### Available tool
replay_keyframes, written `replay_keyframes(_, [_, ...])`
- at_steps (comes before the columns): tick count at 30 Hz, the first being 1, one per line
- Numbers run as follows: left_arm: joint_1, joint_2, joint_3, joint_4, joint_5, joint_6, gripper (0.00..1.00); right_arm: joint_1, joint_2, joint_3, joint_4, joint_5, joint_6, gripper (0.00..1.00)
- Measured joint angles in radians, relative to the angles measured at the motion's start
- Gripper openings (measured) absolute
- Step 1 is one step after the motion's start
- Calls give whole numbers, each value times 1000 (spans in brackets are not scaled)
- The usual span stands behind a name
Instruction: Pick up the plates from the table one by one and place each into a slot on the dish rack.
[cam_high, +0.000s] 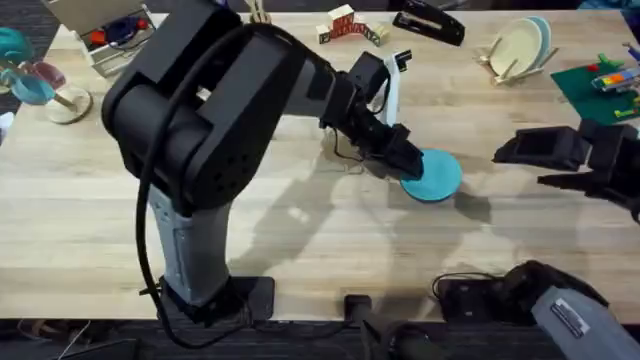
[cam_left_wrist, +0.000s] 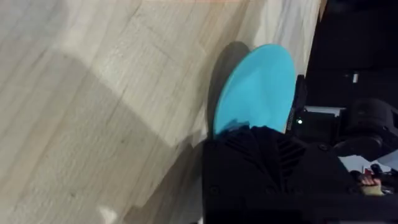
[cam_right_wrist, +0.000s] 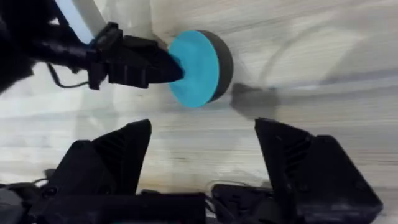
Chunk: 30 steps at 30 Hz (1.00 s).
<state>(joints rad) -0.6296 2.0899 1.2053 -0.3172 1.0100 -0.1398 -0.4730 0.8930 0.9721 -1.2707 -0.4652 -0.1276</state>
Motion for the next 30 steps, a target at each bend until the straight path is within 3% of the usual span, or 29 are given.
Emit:
replay_keyframes(10, [0, 0, 0, 0, 0, 0, 42, -136, -10, -167, 58, -207, -65, 994])
replay_keyframes(19, [0, 0, 0, 2, 0, -1, 42, -141, -10, -272, 158, -285, -70, 994])
replay_keyframes(30, [0, 0, 0, 15, -4, -3, 42, -141, -10, -403, 301, -299, -32, 995])
